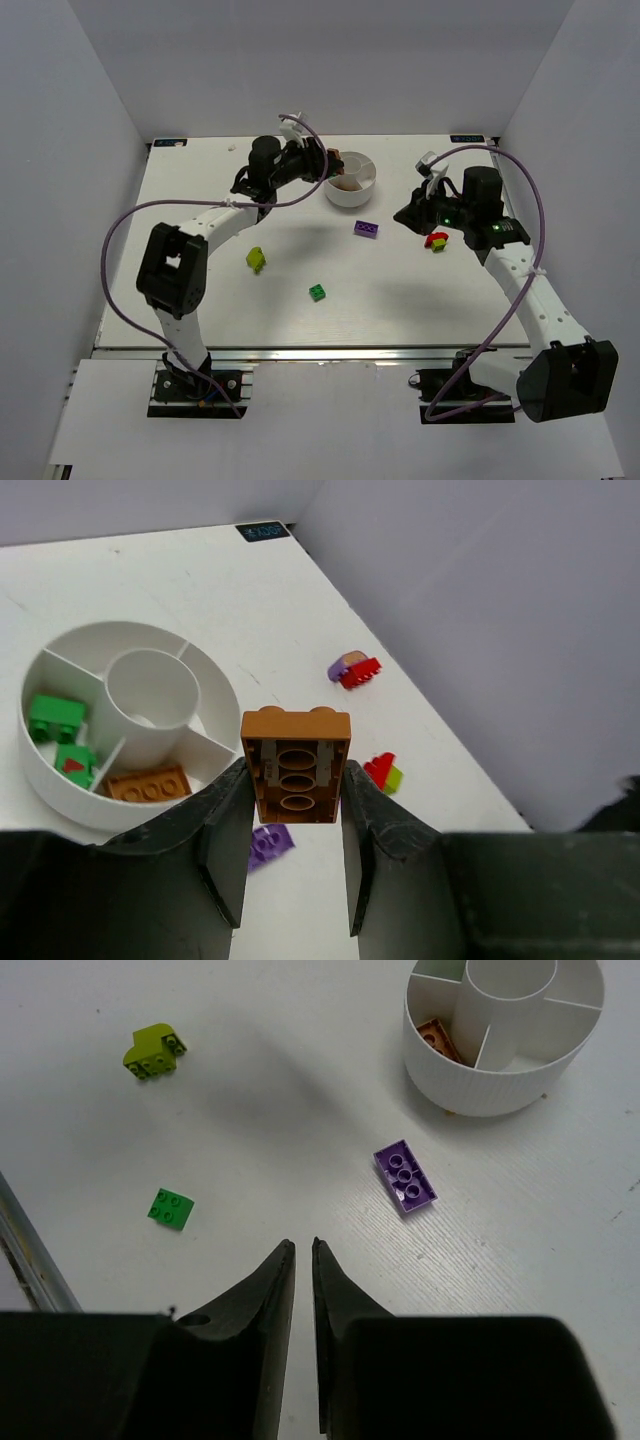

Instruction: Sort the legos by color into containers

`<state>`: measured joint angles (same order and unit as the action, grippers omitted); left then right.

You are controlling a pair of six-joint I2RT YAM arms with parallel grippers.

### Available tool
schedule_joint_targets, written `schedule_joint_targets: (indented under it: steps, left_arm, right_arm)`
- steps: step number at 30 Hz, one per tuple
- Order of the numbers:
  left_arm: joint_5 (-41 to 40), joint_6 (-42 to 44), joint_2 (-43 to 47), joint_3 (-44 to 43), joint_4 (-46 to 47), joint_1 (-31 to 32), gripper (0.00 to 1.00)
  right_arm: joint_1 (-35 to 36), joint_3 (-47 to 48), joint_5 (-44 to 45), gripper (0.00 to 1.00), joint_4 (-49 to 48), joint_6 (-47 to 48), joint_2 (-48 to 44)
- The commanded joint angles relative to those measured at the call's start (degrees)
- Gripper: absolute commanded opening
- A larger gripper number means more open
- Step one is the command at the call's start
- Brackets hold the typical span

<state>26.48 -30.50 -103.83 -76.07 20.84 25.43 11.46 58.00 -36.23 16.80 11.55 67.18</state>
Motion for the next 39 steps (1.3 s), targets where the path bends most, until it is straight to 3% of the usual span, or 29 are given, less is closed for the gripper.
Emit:
schedule_joint_targets:
  steps: [1, 14, 29, 32, 36, 39]
  left_arm:
    - [0.77, 5.36, -2.95, -4.60, 4.55, 0.58, 0.00]
    - [-3.80, 8.88, -13.05, -9.09, 9.57, 2.69, 0.00]
    - [-6.61, 10.46, -18.07, -10.94, 6.41, 2.69, 0.06]
    - [-7.58, 10.90, -18.25, -10.76, 5.62, 2.78, 0.09]
    - [-8.63, 11.34, -18.69, -11.29, 4.30, 2.78, 0.28]
    - [-8.90, 11.25, -18.86, -11.29, 3.77, 2.69, 0.30]
  right_arm:
    - [-0.65, 0.10, -1.48, 0.19, -0.01, 0.93, -3.01]
    - [-2.67, 0.10, -2.35, 0.29, 0.43, 2.16, -1.88]
    - [-3.64, 0.19, -2.88, 0.39, 0.52, 2.07, -1.44]
    - [-3.82, 0.19, -3.41, 0.43, 0.52, 2.16, -1.35]
    - [-3.82, 0.36, -3.76, 0.50, 0.52, 1.98, -1.26]
    - [-3.91, 0.45, -3.67, 0.54, 0.52, 1.98, -1.26]
